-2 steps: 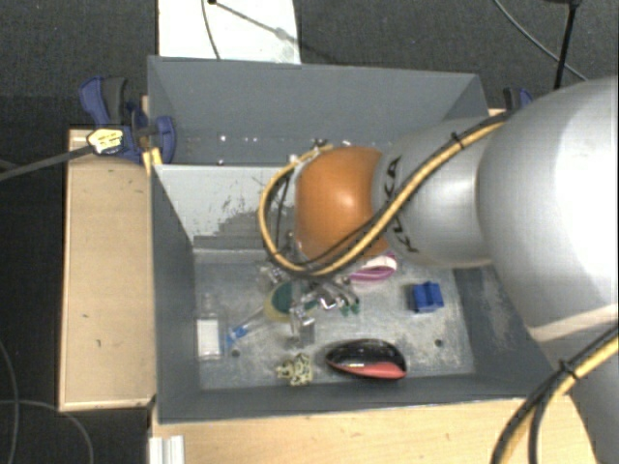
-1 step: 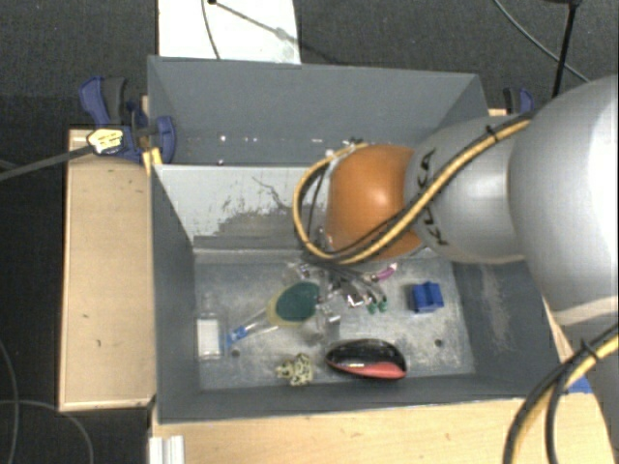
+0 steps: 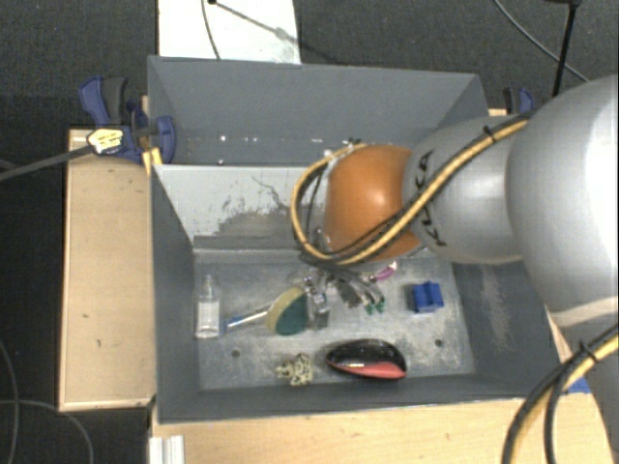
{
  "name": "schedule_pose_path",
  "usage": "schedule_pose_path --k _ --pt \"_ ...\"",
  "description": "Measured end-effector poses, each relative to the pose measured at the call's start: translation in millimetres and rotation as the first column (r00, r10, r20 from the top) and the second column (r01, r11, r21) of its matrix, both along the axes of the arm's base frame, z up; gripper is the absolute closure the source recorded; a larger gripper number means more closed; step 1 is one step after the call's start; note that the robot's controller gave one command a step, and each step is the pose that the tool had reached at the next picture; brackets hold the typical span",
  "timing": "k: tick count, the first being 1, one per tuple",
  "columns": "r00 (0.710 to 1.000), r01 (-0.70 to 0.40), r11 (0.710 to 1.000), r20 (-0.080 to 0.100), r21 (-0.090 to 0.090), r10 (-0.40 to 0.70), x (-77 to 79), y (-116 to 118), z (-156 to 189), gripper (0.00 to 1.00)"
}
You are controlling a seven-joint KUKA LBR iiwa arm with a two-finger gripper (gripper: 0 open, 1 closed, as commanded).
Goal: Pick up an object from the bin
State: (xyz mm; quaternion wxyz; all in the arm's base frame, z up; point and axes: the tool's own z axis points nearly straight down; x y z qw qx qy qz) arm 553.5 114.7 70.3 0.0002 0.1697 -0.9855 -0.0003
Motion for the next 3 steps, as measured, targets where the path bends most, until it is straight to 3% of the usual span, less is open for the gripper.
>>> schedule_pose_path --k 1,2,3 --pt "1.0 0.006 1.0 0.008 0.001 -0.006 1.7 0.2 43.6 1.0" --pt "1.0 0.011 1.0 0.006 0.001 -0.011 3.0 0.6 59.0 1.0" --pt "1.0 0.019 1.0 0.01 0.002 -0.019 5.2 1.0 122.8 1.0"
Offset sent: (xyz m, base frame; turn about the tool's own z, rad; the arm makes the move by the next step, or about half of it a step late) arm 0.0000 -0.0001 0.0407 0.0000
